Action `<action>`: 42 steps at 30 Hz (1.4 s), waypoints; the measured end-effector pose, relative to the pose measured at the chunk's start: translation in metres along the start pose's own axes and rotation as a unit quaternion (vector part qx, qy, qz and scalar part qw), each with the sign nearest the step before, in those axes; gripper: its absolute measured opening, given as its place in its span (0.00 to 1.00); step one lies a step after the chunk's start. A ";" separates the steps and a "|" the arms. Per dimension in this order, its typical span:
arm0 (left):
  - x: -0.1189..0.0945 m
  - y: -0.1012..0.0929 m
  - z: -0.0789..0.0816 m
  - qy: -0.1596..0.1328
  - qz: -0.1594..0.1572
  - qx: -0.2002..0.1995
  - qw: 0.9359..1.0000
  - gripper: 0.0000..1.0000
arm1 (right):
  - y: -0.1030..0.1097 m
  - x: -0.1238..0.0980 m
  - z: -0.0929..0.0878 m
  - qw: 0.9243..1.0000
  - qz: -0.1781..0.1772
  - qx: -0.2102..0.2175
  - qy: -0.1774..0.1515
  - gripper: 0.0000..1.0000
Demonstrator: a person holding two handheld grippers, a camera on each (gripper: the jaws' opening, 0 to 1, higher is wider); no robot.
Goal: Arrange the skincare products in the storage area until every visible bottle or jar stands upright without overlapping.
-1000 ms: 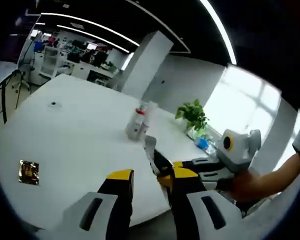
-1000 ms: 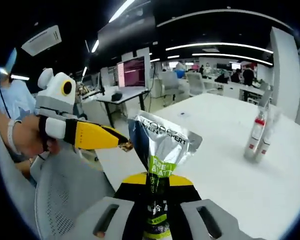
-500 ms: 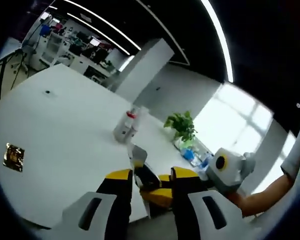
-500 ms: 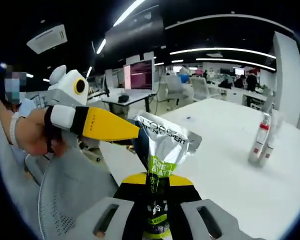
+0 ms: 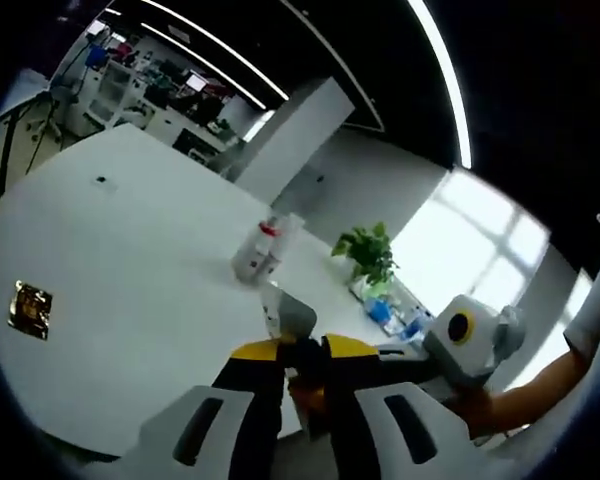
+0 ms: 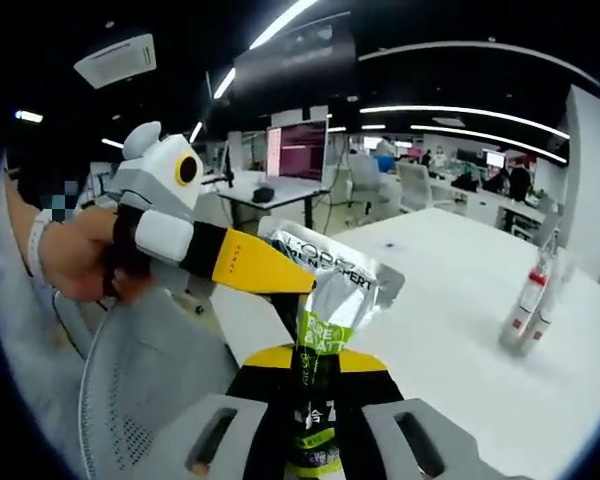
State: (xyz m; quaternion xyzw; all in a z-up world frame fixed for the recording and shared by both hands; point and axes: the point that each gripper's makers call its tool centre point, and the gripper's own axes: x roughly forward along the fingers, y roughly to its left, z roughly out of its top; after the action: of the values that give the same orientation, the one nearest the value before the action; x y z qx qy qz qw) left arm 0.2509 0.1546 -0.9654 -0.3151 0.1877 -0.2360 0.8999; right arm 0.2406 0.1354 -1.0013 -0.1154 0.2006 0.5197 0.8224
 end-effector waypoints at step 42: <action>-0.014 -0.039 0.003 0.017 -0.167 -0.044 0.985 0.02 | -0.006 -0.057 0.020 0.910 0.275 0.306 -0.057 0.12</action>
State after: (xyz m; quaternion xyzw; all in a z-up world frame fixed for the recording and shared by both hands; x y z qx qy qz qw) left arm 0.2287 0.1369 -0.9353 -0.3773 0.1581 -0.3803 0.8295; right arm 0.2285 0.0953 -0.9579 0.2317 0.3263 0.6439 0.6520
